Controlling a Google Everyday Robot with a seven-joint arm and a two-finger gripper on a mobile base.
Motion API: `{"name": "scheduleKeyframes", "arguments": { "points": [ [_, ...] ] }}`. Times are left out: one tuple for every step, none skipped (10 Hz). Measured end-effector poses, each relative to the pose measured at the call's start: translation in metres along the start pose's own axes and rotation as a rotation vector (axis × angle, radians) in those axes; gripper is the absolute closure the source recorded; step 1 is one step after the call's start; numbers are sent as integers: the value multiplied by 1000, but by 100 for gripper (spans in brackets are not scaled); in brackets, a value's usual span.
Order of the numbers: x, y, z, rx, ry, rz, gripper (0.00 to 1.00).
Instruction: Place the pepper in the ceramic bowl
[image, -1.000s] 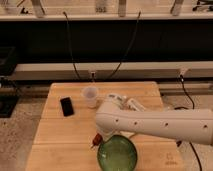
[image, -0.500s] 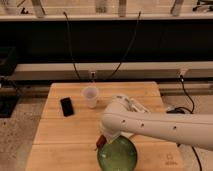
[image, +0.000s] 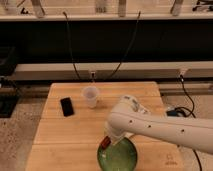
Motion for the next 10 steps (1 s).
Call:
{"name": "scheduleKeyframes", "arguments": {
  "points": [
    [0,2,0,0,-4,4,99],
    [1,4,0,0,-10,5,99],
    [2,5,0,0,-15,6,99],
    [2,7,0,-1,-18,8,99],
    [2,9,0,-2,-22,12,99],
    [2,9,1,-3,-25,12,99],
    [2,11,1,-3,-28,14,99],
    [2,12,1,-3,-31,15,99],
    [2,12,1,-4,-33,15,99],
    [3,14,1,-6,-36,17,99]
  ]
}}
